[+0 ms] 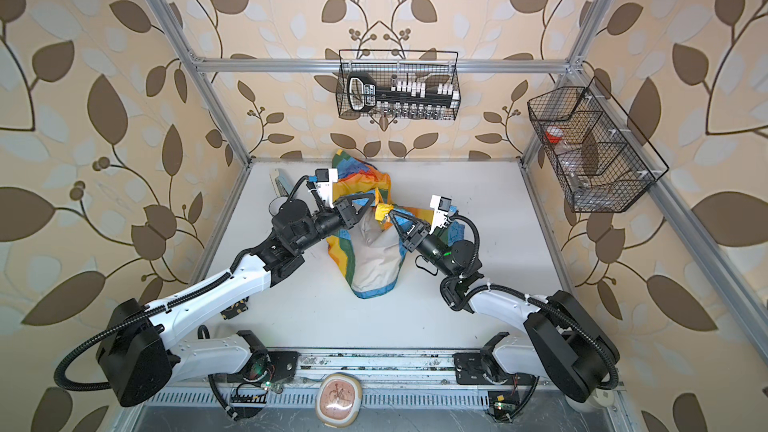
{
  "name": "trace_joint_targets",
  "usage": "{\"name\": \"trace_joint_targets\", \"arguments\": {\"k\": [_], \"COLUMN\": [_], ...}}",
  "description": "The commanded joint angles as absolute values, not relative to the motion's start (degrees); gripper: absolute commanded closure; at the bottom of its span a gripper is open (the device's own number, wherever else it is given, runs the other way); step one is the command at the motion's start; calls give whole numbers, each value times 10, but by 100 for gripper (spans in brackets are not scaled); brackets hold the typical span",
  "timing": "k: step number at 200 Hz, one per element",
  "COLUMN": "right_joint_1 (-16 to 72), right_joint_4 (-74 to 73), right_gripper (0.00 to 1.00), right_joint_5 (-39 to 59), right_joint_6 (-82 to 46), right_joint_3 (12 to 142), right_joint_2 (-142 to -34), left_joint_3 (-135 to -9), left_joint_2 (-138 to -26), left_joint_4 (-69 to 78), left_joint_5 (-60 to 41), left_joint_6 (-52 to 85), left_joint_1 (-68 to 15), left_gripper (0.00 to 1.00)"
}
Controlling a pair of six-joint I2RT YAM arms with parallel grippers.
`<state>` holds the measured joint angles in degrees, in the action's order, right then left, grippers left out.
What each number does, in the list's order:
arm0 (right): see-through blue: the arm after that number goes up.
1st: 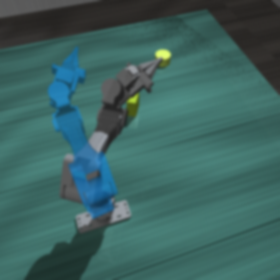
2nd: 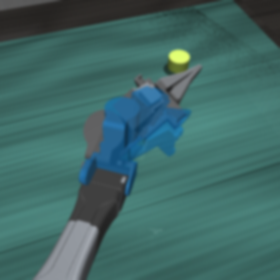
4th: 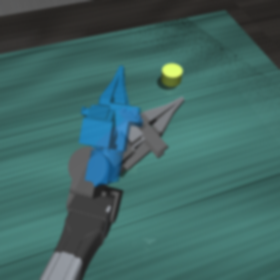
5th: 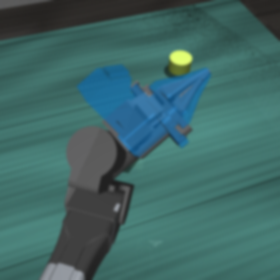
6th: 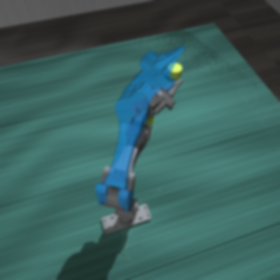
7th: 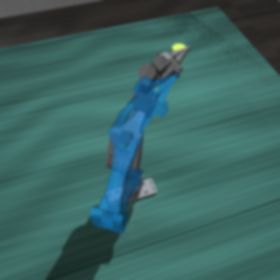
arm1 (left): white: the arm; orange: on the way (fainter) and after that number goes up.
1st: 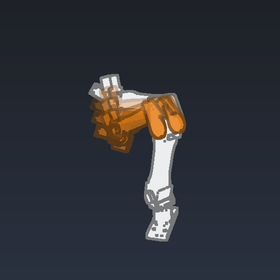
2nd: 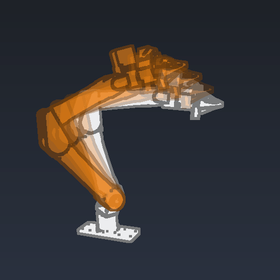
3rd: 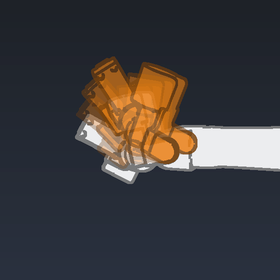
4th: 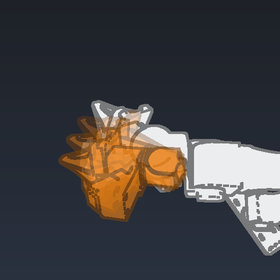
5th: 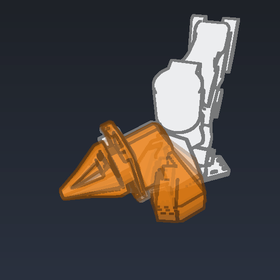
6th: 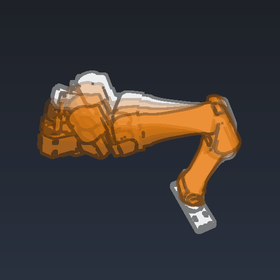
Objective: Zip up the jacket
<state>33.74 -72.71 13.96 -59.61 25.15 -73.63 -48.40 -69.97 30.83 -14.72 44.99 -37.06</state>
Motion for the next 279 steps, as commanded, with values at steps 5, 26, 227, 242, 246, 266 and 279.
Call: {"name": "trace_joint_targets", "arguments": {"k": [5,26,227,242,246,266,279], "right_joint_1": [338,339,355,355,356,356,355], "right_joint_4": [-778,-787,-818,-816,-815,-813,-814], "right_gripper": [100,100,100,100,100,100,100], "right_joint_5": [139,142,128,129,129,128,128], "right_joint_6": [-614,-623,-645,-644,-644,-641,-641], "right_joint_3": [276,284,295,295,294,292,292], "right_joint_2": [-744,-757,-765,-763,-764,-760,-761], "left_joint_3": [-481,-481,-445,-443,-442,-443,-442], "left_joint_2": [-691,-689,-711,-715,-715,-715,-713], "left_joint_4": [399,406,456,465,464,463,463], "left_joint_5": [-164,-176,-219,-218,-217,-216,-213], "left_joint_6": [467,477,539,543,543,544,544], "left_joint_1": [-370,-370,-371,-371,-371,-370,-371], "left_gripper": [100,100,100,100,100,100,100]}}
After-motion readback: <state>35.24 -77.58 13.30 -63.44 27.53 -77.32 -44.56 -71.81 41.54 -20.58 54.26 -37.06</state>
